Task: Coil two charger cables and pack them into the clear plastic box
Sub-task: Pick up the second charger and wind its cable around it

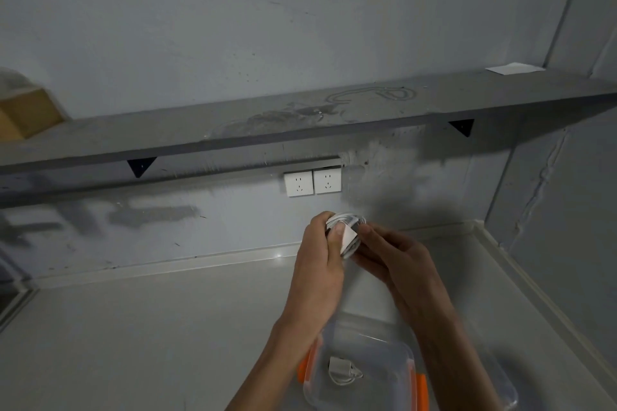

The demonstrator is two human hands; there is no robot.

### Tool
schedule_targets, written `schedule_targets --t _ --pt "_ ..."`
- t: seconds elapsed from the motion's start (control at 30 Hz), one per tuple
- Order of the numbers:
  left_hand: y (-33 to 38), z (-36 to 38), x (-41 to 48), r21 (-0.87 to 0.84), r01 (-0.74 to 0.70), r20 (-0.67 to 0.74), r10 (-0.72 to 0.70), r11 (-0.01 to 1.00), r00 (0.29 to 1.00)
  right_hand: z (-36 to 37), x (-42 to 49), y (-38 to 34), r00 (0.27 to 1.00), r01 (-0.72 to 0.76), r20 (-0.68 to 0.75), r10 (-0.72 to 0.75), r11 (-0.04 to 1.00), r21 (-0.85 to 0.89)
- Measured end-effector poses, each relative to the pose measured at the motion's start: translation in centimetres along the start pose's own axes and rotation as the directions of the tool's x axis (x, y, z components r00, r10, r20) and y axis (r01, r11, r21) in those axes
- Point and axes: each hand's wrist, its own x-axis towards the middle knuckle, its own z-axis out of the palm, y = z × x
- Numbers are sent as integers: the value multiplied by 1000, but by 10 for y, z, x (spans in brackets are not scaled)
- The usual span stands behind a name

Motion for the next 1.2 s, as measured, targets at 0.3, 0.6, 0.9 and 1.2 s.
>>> schedule_targets --t 0.3,0.6,0.9,1.2 --pt "3 3 -1 10 17 -80 -16 1000 997 -2 2 -1 997 -76 -26 74 992 -99" --pt "12 -7 2 -298 256 213 -197 920 957 -22 0 -5 979 -33 198 42 998 -50" --pt "23 -15 3 -597 383 414 -138 705 900 -25 0 -9 981 -66 190 37 987 148" --pt "35 -7 3 -640 359 317 -192 680 929 -12 -8 -6 995 27 89 -52 964 265"
